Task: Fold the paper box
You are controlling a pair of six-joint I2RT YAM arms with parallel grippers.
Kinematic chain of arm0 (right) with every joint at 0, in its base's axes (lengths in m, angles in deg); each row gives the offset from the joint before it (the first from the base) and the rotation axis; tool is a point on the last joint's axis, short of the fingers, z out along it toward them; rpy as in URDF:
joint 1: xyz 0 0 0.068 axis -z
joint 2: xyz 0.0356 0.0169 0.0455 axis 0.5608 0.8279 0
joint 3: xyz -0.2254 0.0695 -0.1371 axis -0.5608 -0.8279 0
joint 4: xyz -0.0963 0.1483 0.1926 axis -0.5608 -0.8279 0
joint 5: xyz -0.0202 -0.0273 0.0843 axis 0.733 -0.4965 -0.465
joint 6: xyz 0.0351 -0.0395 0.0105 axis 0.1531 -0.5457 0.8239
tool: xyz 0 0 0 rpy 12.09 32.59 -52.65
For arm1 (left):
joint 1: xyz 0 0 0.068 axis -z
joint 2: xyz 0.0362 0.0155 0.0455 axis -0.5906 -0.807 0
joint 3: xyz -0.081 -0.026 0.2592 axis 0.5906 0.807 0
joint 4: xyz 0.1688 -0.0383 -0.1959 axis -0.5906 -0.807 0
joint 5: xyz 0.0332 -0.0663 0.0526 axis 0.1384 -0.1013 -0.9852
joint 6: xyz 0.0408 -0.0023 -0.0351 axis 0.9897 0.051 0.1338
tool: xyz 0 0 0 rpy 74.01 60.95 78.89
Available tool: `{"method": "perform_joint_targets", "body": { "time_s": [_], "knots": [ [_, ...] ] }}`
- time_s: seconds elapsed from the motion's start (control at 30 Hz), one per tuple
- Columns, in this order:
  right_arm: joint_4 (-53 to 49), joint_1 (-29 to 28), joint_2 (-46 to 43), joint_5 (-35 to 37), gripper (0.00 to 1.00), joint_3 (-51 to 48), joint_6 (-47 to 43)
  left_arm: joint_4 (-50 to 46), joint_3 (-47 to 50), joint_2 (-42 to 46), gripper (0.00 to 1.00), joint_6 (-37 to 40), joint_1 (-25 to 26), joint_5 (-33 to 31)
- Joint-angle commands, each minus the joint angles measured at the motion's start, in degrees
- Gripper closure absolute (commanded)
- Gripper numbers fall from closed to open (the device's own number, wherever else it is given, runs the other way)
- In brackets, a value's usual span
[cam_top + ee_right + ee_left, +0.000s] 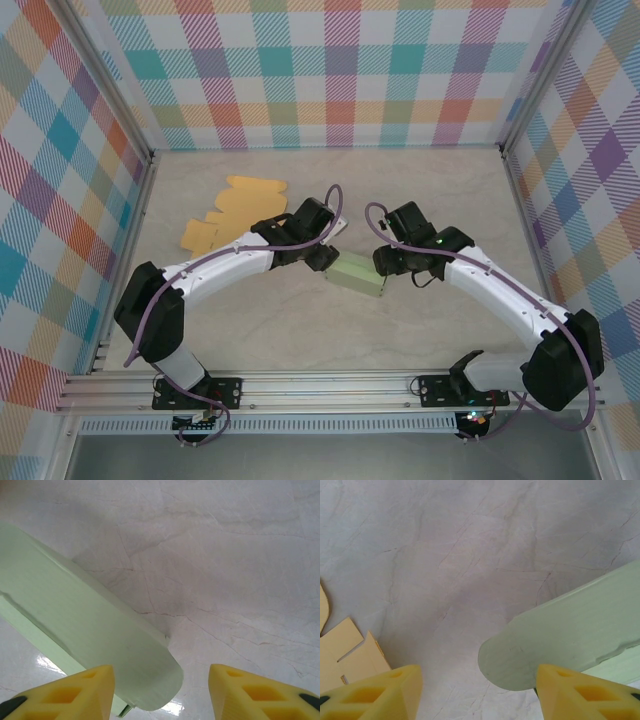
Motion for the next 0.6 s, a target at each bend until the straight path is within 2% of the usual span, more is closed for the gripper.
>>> {"method": "perform_joint_targets", "body": {
  "time_s": [0.0,0.13,0.23,0.37,0.43,0.57],
  "knots": [
    [-2.15,-0.46,-1.08,-2.45,0.44,1.79,0.65,-1.46,-1.54,3.05,0.37,1.42,0.42,-1.32],
    [-3.43,-0.46,-2.60,-4.14,0.43,1.86,0.51,-1.82,-1.79,5.33,0.36,4.78,-0.44,0.63],
    [-4.44,-0.46,-3.78,-4.37,0.39,1.37,1.14,-2.29,-1.67,6.71,0.36,9.19,-2.06,5.48],
    [-4.45,-0.46,-4.83,-5.86,0.34,-0.12,1.86,-2.30,-0.60,7.57,0.32,16.07,-5.10,15.10],
    [-4.06,-0.52,-5.00,-5.87,0.33,-0.91,1.96,-1.82,0.15,7.40,0.27,18.85,-6.36,19.14],
    [-3.94,-0.46,-4.21,-3.65,0.33,-1.33,1.97,-2.47,-1.34,4.36,0.21,23.88,-6.89,20.20]
  ]
}}
